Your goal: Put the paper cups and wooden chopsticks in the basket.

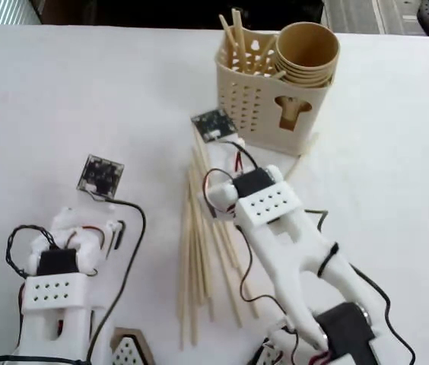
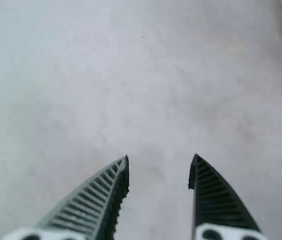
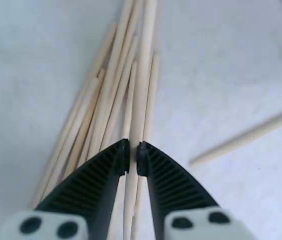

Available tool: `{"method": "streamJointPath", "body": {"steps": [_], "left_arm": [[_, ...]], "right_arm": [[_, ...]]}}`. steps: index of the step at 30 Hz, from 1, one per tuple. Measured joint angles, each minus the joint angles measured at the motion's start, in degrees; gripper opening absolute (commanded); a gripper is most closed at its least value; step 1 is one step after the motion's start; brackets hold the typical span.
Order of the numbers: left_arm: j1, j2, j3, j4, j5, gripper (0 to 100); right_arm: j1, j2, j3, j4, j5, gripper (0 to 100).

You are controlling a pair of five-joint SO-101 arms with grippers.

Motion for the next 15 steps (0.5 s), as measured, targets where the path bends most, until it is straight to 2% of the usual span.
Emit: {"method": "streamJointPath", "body": {"steps": [4, 8, 15], "left_arm": [[0.0, 0.0, 0.0, 0.0, 0.0, 20], [0.0, 0.0, 0.0, 0.0, 0.0, 20], [0.0, 0.0, 0.0, 0.0, 0.0, 20]], "right_arm": [[0.0, 5.9, 0.6, -2.3, 0.0, 3.0], [0.0, 9.9, 0.6, -4.2, 0.0, 11.0], [-0.1, 14.4, 0.5, -4.9, 0.0, 11.5]]}}
